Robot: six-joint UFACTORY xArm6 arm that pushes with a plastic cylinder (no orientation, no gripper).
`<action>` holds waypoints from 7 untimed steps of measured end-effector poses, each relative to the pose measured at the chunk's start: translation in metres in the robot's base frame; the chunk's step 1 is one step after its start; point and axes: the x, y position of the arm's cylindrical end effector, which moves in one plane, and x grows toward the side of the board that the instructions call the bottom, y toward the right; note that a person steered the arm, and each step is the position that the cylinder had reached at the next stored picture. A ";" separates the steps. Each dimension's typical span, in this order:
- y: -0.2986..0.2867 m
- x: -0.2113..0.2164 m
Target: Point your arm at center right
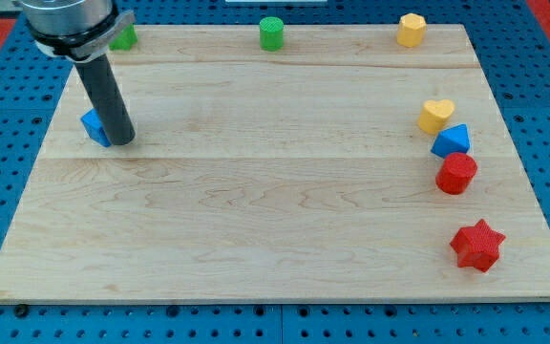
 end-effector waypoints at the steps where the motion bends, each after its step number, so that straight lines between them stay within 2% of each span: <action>1: -0.014 -0.002; 2: 0.034 0.021; 4: 0.164 0.021; 5: 0.188 0.019; 7: 0.250 -0.061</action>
